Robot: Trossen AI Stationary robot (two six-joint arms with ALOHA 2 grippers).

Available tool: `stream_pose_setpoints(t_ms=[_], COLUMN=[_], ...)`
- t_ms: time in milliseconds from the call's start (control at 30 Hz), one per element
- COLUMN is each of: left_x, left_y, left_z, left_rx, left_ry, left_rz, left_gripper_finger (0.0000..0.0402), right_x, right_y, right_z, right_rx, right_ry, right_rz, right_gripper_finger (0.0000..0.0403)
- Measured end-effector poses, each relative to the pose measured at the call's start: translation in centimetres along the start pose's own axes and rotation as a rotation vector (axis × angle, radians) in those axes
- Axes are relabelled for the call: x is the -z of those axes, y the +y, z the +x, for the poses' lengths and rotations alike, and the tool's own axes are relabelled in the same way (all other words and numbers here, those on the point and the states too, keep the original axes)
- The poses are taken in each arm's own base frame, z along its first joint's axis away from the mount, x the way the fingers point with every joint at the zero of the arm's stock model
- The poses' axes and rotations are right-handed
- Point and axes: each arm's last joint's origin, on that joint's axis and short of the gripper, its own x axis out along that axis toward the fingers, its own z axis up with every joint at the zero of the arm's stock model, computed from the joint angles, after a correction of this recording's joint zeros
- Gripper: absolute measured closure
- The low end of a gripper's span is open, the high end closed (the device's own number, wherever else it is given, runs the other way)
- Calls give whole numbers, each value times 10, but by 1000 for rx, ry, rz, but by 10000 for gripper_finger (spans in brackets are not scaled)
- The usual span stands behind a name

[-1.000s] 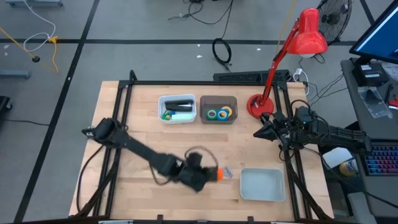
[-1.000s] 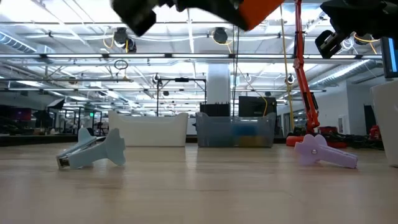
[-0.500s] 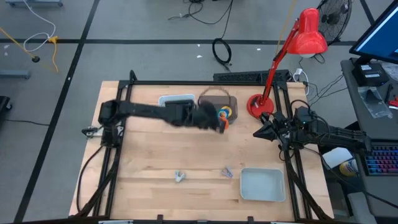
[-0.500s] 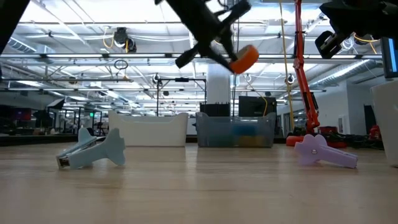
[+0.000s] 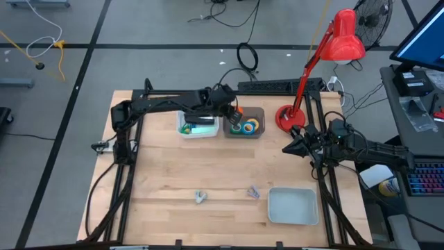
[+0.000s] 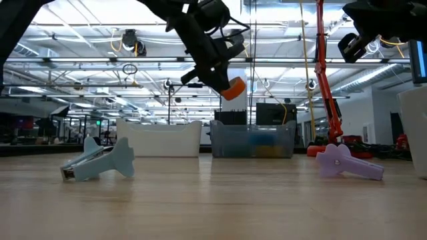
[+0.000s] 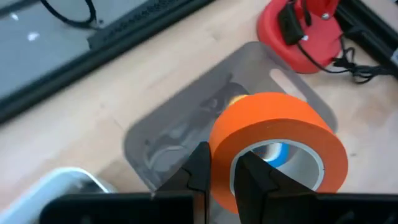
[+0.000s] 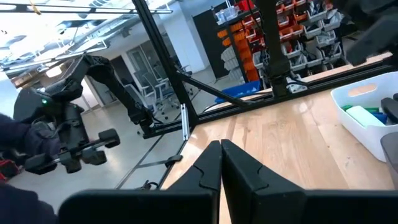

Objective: Pick and place Stapler, Stapler remover, tape
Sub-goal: Put the orange tape into the black bin

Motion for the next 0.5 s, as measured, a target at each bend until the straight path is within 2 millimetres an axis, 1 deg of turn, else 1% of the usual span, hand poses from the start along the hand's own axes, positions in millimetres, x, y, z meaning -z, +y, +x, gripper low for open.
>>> stream_pose_setpoints(t_ms=[133,333,500], left_x=[-3,-3,1], left_y=[6,8,7], left_z=[1,2,9], left_rx=[-10,-11,10], left_ry=[-1,6,40], left_rz=[85,173,209], left_gripper_finger=[363,363,363], right_x=[0,0,0], right_y=[0,0,-4], right_z=[0,0,0], right_rx=[0,10,124], right_ry=[0,-3,-24], right_rz=[-43,-157,-235], right_gripper_finger=[399,399,399])
